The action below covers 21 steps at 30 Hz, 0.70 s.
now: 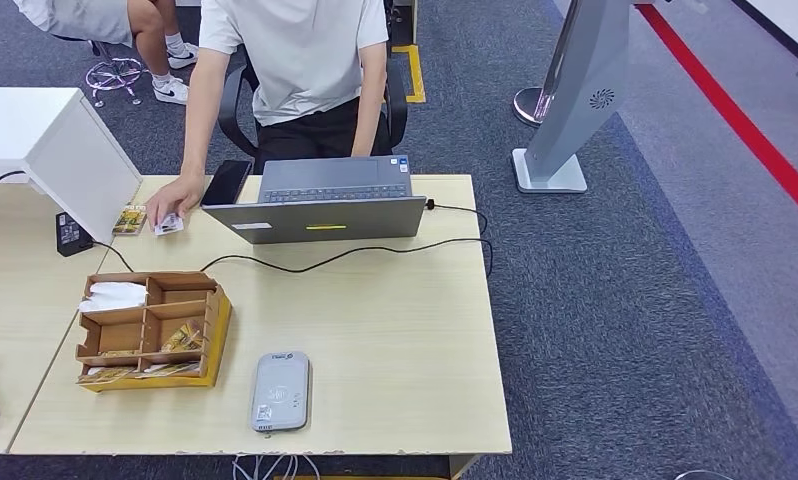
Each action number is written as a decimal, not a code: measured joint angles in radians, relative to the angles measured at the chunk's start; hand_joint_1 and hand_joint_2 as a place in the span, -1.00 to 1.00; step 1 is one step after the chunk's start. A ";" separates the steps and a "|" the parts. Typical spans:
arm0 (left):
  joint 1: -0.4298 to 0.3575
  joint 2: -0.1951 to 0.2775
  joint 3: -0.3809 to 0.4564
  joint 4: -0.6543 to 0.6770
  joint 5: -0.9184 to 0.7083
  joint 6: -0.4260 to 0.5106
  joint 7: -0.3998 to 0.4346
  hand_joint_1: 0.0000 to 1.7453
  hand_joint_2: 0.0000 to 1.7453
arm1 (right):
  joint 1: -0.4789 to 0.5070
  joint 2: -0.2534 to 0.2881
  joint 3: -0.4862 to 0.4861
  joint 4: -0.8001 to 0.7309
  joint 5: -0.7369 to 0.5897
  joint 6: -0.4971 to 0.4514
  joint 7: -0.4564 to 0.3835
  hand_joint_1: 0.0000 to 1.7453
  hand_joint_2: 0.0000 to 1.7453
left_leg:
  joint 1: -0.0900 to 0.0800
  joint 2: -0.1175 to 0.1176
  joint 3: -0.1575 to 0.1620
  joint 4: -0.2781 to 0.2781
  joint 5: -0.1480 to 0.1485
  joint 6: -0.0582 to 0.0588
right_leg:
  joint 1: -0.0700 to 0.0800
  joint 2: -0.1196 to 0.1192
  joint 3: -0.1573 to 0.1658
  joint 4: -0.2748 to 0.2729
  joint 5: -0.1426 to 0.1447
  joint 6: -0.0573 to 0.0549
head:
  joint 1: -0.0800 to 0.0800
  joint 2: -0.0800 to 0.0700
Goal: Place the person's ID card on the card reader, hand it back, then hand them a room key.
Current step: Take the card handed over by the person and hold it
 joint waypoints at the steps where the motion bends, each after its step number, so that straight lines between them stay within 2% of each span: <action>1: 0.000 0.000 -0.001 0.000 0.000 0.000 0.000 -1.00 0.50 | 0.000 0.000 0.000 0.000 0.000 0.000 0.000 -1.00 0.50 | 0.000 0.000 0.000 0.000 0.000 0.000 | 0.000 0.000 0.000 0.000 0.000 0.000 | 0.000 0.000; 2: 0.000 0.000 -0.002 0.000 0.000 0.000 0.000 -1.00 1.00 | 0.000 0.000 0.000 0.000 0.000 0.000 0.000 -1.00 1.00 | 0.000 0.000 0.000 0.000 0.000 0.000 | 0.000 0.000 0.000 0.000 0.000 0.000 | 0.000 0.000; 5: -0.003 0.003 0.013 0.004 -0.006 -0.007 -0.001 -1.00 1.00 | -0.002 -0.001 -0.004 0.000 0.000 0.001 -0.002 -1.00 1.00 | 0.000 0.000 0.000 0.000 0.000 0.000 | 0.000 0.000 0.000 0.000 0.000 0.000 | 0.000 0.000; 9: -0.014 0.004 0.098 0.016 -0.040 -0.051 -0.015 -1.00 1.00 | -0.011 -0.002 -0.020 0.005 -0.003 0.002 -0.023 -1.00 1.00 | 0.000 0.000 0.000 0.000 0.000 0.000 | 0.000 0.000 0.000 0.000 0.000 0.000 | 0.000 0.000; 21: -0.059 0.000 0.465 0.065 -0.161 -0.214 -0.089 -1.00 1.00 | -0.049 -0.002 -0.078 0.046 -0.017 0.001 -0.115 -1.00 1.00 | 0.000 0.000 0.000 0.000 0.000 0.000 | 0.000 0.000 0.000 0.000 0.000 0.000 | 0.000 0.000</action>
